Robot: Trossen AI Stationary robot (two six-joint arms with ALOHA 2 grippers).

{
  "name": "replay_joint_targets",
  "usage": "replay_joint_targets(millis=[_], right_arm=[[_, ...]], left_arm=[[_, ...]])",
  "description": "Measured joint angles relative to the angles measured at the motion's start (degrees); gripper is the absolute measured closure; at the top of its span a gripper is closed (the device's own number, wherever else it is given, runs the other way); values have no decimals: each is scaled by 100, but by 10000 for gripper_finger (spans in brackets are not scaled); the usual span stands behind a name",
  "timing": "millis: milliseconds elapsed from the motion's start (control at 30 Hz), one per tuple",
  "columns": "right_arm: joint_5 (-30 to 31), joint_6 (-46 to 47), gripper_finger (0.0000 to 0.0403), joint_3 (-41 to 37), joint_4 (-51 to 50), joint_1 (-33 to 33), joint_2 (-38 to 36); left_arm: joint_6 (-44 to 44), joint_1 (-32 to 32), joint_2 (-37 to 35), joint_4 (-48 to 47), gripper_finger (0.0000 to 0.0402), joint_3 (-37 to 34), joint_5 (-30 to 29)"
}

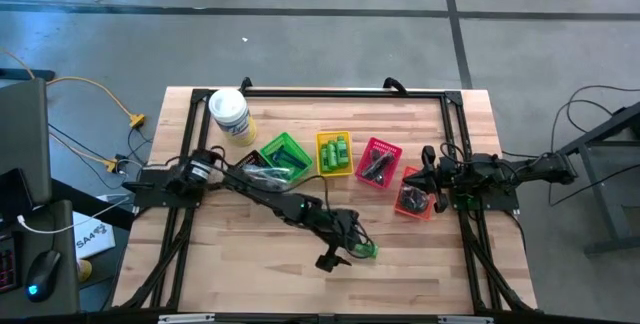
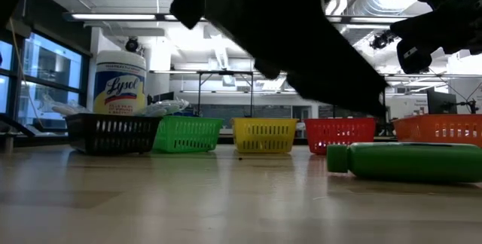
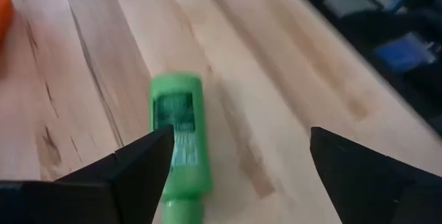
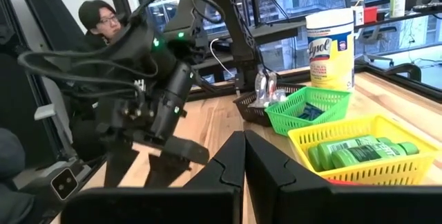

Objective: Pick & Place Travel size toiletries
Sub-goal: Put the green bottle shampoo into the yellow bin

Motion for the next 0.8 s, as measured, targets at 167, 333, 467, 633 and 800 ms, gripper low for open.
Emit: replay_joint_targets(millis=[167, 333, 467, 633, 800], right_arm=[[15, 2, 400, 0, -1, 0, 3], [15, 1, 400, -1, -1, 0, 3], [15, 0, 400, 0, -1, 0, 5], [18, -2, 400, 0, -3, 0, 5], [18, -2, 400, 0, -3, -1, 5]], left_arm=[[47, 0, 331, -29, 58, 332, -141], [46, 0, 577, -59, 52, 490, -308], [46, 0, 634, -76, 52, 505, -620], [67, 33, 708, 11, 52, 513, -724], [49, 146, 825, 137, 52, 525, -634]])
